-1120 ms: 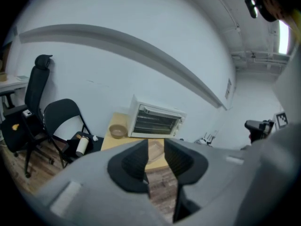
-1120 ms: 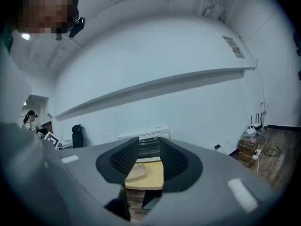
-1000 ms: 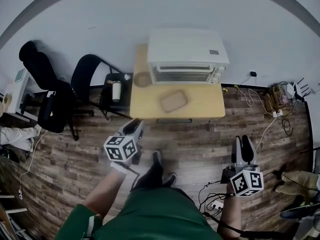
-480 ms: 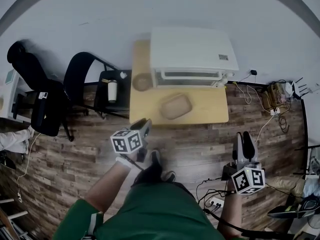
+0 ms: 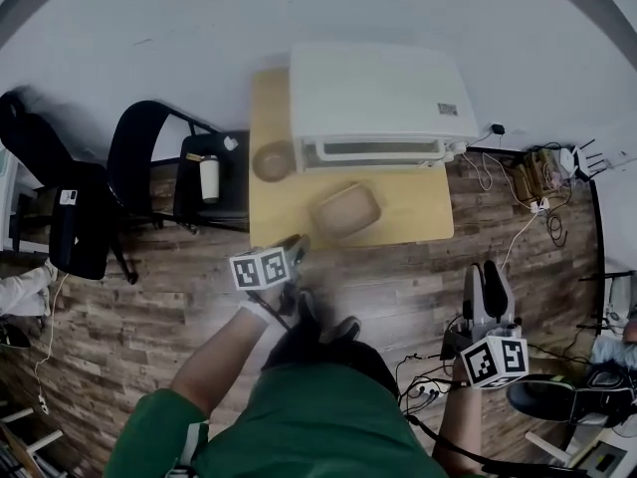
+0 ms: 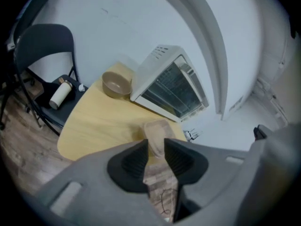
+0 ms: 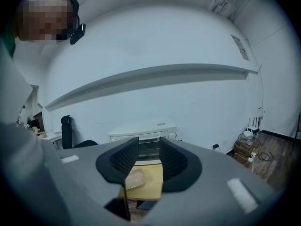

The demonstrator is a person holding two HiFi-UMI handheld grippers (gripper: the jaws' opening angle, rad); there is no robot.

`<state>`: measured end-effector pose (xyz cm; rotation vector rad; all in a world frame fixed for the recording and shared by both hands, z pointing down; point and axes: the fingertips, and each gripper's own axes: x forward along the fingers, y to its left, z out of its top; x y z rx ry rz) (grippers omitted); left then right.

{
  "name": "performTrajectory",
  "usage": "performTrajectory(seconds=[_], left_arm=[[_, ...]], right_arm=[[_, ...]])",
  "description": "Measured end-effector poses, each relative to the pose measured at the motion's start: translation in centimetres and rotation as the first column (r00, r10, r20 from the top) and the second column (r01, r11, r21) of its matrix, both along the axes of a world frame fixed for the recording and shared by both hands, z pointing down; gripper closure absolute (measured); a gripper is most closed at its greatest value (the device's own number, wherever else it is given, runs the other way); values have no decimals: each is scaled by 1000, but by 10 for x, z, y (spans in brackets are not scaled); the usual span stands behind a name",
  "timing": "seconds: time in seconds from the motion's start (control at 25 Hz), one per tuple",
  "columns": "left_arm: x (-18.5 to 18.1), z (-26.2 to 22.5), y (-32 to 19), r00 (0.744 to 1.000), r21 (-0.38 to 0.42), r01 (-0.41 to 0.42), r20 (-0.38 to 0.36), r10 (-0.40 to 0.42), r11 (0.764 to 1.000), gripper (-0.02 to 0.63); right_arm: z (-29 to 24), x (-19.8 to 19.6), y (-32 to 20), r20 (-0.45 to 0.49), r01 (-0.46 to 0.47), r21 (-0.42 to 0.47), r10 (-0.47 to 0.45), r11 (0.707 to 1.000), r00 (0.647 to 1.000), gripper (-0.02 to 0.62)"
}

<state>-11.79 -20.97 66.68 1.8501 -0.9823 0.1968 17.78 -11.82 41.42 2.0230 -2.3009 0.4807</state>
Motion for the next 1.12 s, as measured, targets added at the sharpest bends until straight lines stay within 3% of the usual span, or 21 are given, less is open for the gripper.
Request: performTrajectory(seconds=[0.44,0.84,1.12], left_arm=[[34,46,-20,994,-177,69,-70,-83,982,500],[43,69,-37,979,-264,142,-105,-175,954,500],[47,76,-41,979,-275,138,-110,-174,952,512]], right_arm=[[35,25,-22,66,23,-44,-20,999,998,466],[56,45,-41,111,57,-64,-49,996,993,466],[62,48,-47,117,70,-72,-61,995,991,466]])
